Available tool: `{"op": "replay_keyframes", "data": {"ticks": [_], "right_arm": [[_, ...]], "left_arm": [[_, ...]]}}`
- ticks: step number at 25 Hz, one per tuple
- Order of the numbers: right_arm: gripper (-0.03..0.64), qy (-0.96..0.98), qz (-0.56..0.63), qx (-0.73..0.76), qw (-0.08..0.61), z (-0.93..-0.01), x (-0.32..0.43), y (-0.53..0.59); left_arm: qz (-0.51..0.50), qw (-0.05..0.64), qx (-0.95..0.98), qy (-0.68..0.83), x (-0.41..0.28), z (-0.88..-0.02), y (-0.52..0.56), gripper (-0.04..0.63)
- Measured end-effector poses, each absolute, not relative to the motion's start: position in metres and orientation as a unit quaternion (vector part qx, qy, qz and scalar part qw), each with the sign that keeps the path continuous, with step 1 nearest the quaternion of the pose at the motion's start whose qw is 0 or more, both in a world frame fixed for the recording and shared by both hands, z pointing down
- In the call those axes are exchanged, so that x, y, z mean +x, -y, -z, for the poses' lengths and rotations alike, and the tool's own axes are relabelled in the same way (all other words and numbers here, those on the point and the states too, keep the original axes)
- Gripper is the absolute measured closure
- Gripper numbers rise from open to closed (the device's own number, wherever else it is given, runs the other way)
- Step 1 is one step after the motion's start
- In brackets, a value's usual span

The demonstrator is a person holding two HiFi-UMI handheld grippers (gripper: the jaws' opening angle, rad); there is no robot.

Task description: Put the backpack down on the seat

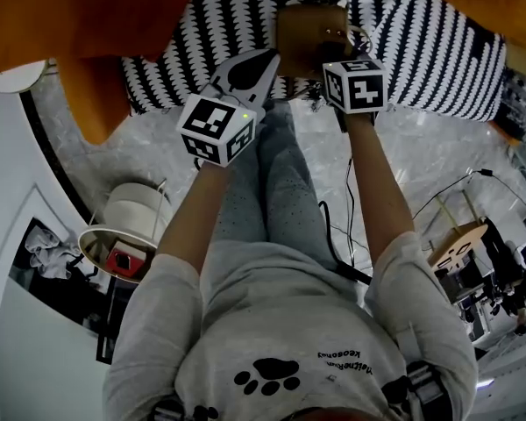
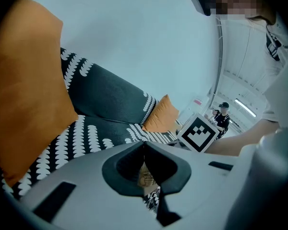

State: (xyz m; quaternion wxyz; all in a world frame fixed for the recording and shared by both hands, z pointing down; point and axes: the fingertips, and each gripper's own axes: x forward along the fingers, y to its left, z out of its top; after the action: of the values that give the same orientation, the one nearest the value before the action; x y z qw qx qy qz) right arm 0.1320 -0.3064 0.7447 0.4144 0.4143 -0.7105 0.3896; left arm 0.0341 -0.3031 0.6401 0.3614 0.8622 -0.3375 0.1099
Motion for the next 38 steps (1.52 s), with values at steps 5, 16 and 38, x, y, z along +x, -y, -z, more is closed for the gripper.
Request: {"op": "replay_keyframes", "data": {"ticks": [5, 16, 38], "right_arm": [[0.576, 0.697, -0.388, 0.445, 0.406, -0.747, 0.14, 0.305], [0.361, 0.647, -0.394, 0.513, 0.404, -0.75, 0.185, 0.305], [0.477, 0.702, -0.205, 0.587, 0.349, -0.59, 0.172, 0.326]], "left_arm": [[-0.128, 0.365, 0.867, 0.314, 0.054, -0.654, 0.303, 0.575], [-0.15, 0.366, 0.876, 0.275, 0.097, -0.664, 0.312, 0.575], [-0.142, 0.331, 0.893, 0.27, 0.1, -0.584, 0.307, 0.575]]}}
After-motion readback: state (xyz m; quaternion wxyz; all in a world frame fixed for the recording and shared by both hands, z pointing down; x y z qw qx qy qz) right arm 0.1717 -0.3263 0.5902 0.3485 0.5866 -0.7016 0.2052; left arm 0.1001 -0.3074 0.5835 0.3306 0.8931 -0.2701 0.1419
